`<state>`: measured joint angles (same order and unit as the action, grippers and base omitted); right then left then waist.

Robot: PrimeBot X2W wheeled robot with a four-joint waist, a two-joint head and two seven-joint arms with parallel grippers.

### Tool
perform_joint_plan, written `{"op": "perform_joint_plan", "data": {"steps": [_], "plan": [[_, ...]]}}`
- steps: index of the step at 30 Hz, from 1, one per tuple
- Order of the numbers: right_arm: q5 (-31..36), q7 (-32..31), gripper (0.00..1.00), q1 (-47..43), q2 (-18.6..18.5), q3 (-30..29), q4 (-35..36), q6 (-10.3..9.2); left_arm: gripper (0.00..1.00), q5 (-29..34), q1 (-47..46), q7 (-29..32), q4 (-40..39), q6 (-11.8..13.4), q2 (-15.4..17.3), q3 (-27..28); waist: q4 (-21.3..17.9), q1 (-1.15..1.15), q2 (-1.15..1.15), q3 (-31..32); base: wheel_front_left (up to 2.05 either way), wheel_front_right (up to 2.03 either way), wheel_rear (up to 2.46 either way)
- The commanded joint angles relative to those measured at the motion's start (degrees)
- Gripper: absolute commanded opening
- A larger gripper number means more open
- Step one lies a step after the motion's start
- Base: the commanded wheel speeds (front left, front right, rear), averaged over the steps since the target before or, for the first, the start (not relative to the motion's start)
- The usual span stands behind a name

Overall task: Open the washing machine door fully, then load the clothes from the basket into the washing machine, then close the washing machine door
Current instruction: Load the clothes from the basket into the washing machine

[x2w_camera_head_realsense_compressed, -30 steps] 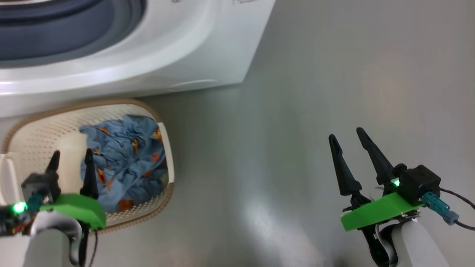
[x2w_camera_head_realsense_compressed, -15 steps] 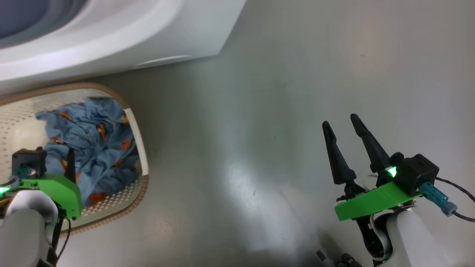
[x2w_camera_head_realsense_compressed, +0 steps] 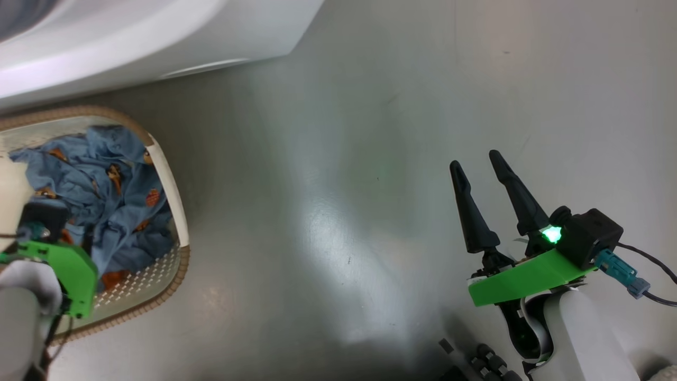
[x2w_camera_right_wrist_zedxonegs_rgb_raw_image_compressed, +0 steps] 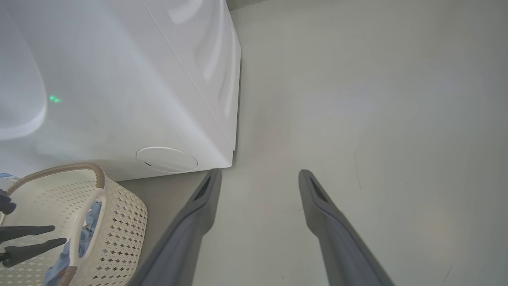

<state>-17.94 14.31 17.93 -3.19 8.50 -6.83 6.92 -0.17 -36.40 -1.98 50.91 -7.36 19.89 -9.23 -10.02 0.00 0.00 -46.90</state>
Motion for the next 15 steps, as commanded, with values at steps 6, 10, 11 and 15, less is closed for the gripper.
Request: {"op": "perform_joint_plan", "data": {"steps": [6, 10, 11, 15], "plan": [[-2.2, 0.7, 1.00, 0.2, 0.3, 2.3, 1.0, 0.57, 1.00, -3.9, -1.1, 4.6, -2.7, -0.1, 6.3, -7.0, -1.2, 0.00, 0.00, -1.5, 0.00, 0.00, 0.00], [-3.0, 0.7, 1.00, 0.6, 0.3, 2.7, 0.9, 0.57, 1.00, -8.8, -1.0, 7.4, -4.9, -0.1, 8.5, -11.3, -1.8, 0.00, 0.00, -2.1, 0.00, 0.00, 0.00], [-3.1, 0.7, 1.00, 0.6, 0.3, 2.8, 0.9, 0.57, 1.00, -10.2, -0.7, 8.2, -5.5, -0.1, 9.1, -12.4, -1.9, 0.00, 0.00, -2.2, 0.00, 0.00, 0.00], [-3.7, 0.7, 1.00, 0.9, 0.3, 3.0, 0.9, 0.57, 1.00, -14.9, 0.0, 11.5, -7.9, -0.1, 11.9, -16.3, -2.1, 0.00, 0.00, -2.8, 0.00, 0.00, 0.00]]}}
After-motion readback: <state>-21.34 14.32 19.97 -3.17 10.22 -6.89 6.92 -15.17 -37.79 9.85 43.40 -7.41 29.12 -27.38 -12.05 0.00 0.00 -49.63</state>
